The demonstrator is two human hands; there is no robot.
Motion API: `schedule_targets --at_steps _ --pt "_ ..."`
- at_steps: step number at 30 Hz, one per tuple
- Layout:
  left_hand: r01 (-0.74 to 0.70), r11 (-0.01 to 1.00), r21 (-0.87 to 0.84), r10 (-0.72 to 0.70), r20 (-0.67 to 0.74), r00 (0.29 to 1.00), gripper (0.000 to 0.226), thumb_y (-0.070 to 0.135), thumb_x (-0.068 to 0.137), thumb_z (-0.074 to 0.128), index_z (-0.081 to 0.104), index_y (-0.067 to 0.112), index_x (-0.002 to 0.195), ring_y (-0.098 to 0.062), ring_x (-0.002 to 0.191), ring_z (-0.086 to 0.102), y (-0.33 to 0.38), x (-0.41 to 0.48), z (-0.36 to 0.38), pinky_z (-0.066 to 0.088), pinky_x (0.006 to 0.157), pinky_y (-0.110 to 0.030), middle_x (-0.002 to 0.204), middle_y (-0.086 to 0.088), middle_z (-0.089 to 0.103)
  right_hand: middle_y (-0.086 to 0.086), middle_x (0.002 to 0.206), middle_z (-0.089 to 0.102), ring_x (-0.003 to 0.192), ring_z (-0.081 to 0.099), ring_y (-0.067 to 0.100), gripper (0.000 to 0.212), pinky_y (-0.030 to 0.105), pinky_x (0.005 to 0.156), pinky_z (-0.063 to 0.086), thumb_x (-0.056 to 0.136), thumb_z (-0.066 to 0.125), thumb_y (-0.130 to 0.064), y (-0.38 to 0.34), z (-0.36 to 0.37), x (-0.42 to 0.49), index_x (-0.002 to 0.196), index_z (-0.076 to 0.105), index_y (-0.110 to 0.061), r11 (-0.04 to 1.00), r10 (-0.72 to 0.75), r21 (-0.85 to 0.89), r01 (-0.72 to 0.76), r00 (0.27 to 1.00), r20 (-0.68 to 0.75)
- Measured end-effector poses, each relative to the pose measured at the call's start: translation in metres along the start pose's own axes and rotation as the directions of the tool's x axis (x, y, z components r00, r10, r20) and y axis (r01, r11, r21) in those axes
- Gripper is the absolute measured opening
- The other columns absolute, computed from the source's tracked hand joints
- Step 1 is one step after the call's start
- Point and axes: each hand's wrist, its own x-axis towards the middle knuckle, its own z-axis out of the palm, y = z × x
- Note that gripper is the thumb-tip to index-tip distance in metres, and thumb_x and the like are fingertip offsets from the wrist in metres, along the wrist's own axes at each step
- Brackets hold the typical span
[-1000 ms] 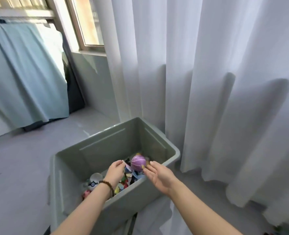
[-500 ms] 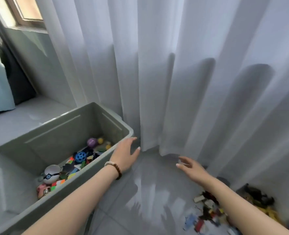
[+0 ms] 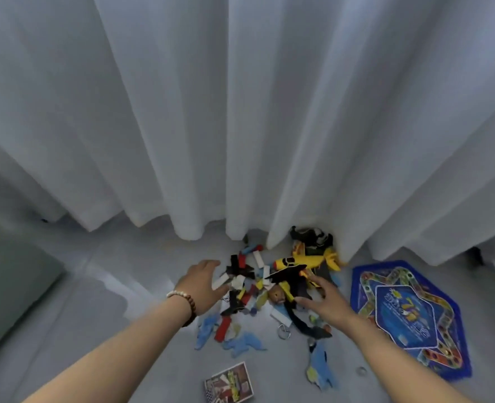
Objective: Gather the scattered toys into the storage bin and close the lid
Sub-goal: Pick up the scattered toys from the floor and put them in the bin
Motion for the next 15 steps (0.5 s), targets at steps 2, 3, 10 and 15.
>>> schedule_targets --at_steps 2,3,10,15 --pt "-0.028 1.000 -0.002 0.028 0.030 0.999 0.063 0.046 0.092 0.047 0.025 0.022 0.145 -0.020 0.135 0.031 0.009 0.020 0.021 0.031 0.109 -0.030 0.150 0.000 0.028 0.001 0.134 0.040 0.130 0.040 0.018 0.066 0.017 0.096 0.030 0.079 0.074 -0.023 0.014 0.003 0.018 0.136 0.042 -0.016 1.000 -0.027 0.013 0.028 0.999 -0.035" --pt "-0.045 0.999 -0.007 0.046 0.039 0.998 0.062 0.046 0.091 0.049 0.027 0.023 0.144 -0.020 0.133 0.032 0.013 0.030 0.030 0.032 0.109 -0.030 0.149 0.000 0.030 0.002 0.133 0.042 0.128 0.042 0.018 0.063 0.018 0.096 0.031 0.077 0.076 -0.025 0.018 0.005 0.029 0.132 0.045 -0.017 0.998 -0.067 -0.010 0.066 0.994 -0.089" --pt "-0.164 0.986 -0.004 0.164 0.073 0.984 0.064 0.048 0.088 0.053 0.030 0.023 0.142 -0.019 0.130 0.036 0.052 0.088 0.078 0.035 0.106 -0.029 0.144 -0.001 0.036 -0.001 0.149 0.033 0.141 0.023 0.021 0.075 0.031 0.112 0.019 0.076 0.072 -0.044 0.019 -0.015 0.096 0.140 0.038 -0.024 0.880 -0.326 -0.392 0.267 0.941 -0.090" --pt "-0.188 0.982 -0.011 0.188 0.091 0.978 0.058 0.043 0.089 0.054 0.033 0.025 0.140 -0.018 0.125 0.042 0.070 0.113 0.097 0.039 0.103 -0.030 0.139 0.000 0.043 -0.004 0.137 0.048 0.130 0.041 0.018 0.063 0.039 0.116 0.015 0.080 0.065 -0.049 0.029 -0.032 0.121 0.135 0.043 -0.027 0.809 -0.229 -0.551 0.204 0.973 0.024"
